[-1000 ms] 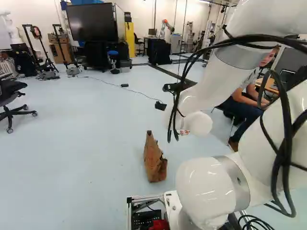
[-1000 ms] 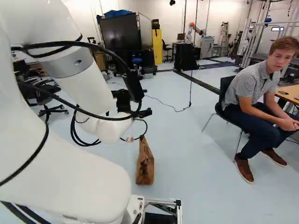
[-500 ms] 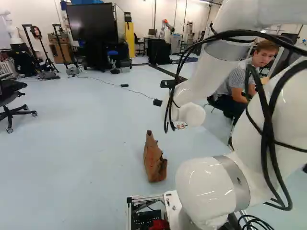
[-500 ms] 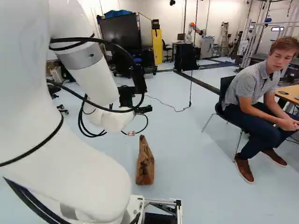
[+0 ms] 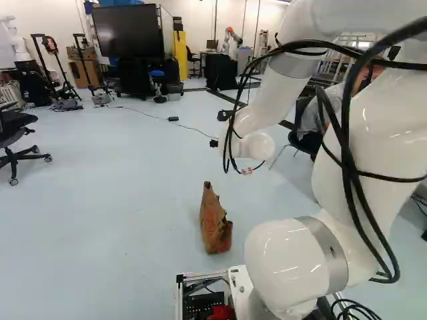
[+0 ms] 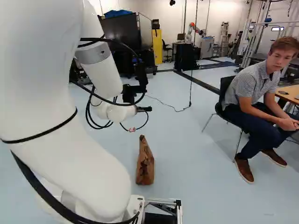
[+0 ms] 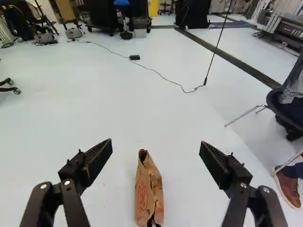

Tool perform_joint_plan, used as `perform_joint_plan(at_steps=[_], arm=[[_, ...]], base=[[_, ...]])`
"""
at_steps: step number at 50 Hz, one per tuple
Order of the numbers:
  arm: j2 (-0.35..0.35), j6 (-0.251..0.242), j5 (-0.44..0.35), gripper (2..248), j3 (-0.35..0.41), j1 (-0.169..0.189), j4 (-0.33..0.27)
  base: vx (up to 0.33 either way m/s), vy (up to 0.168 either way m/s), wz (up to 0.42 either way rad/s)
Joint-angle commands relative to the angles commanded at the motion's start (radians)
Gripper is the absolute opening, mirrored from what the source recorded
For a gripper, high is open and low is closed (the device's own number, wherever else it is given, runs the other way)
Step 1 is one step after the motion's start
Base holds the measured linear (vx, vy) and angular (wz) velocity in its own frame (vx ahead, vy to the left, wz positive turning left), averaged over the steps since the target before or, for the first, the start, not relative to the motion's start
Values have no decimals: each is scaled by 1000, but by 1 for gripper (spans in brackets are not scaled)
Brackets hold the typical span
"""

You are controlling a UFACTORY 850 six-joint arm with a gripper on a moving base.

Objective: Pick up the grocery bag from the ground

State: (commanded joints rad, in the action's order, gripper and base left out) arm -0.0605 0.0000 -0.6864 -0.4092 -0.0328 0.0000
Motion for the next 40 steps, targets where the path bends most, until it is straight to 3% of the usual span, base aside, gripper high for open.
perform_joint_plan(at_steps=[40], arm=[[-225,0,218,247,-225,-48,0]], base=[[0,0,0]])
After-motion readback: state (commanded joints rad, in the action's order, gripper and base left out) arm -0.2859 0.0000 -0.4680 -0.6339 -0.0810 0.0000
